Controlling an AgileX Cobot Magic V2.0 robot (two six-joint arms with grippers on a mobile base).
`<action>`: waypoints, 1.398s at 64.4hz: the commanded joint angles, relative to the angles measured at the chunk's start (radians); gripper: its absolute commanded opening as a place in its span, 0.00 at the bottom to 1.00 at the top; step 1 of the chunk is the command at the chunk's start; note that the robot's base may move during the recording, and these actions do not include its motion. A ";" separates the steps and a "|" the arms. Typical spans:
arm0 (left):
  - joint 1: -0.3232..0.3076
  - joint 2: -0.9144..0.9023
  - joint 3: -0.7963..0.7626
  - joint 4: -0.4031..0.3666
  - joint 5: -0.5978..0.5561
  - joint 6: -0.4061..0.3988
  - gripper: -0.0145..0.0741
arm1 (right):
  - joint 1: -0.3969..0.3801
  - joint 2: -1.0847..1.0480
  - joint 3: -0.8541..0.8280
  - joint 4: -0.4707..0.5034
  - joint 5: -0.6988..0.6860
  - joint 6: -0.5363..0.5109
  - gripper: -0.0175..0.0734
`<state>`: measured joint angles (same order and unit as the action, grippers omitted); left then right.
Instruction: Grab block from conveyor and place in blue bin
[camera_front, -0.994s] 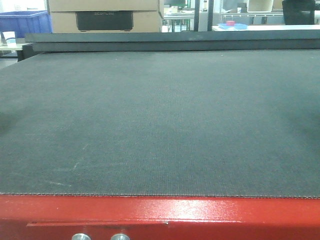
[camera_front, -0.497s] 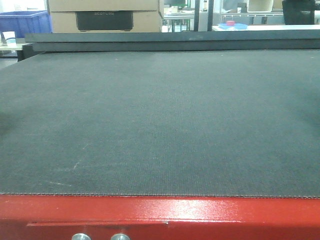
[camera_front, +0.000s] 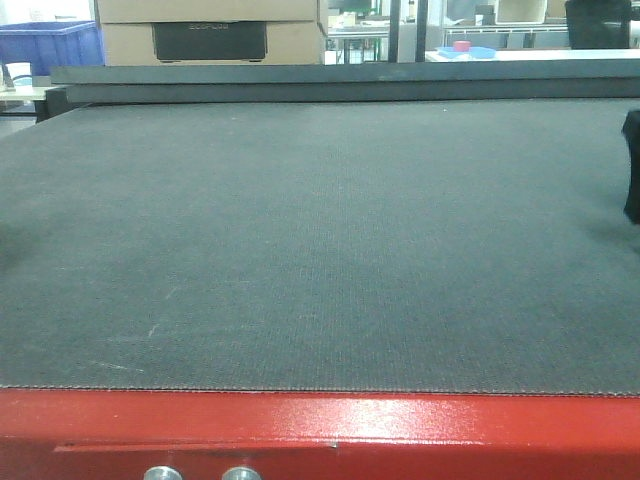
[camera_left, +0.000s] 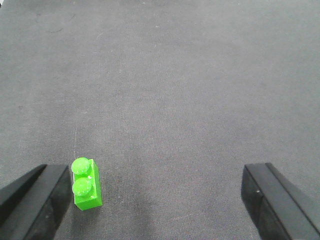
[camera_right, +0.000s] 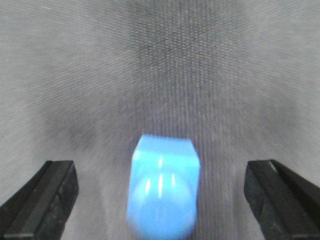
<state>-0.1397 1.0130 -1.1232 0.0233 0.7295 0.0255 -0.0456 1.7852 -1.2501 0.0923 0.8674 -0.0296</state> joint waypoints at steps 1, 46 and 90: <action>-0.006 -0.002 -0.010 0.002 -0.003 -0.004 0.84 | -0.003 0.016 -0.008 -0.009 -0.027 -0.007 0.77; 0.163 0.250 -0.247 -0.001 0.311 0.044 0.84 | 0.076 -0.145 0.049 -0.009 -0.025 -0.007 0.02; 0.244 0.812 -0.378 0.031 0.264 0.122 0.84 | 0.364 -0.284 0.126 0.053 -0.072 -0.007 0.02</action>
<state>0.0858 1.7856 -1.4911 0.0521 1.0402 0.1440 0.3086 1.5117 -1.1284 0.1364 0.8108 -0.0320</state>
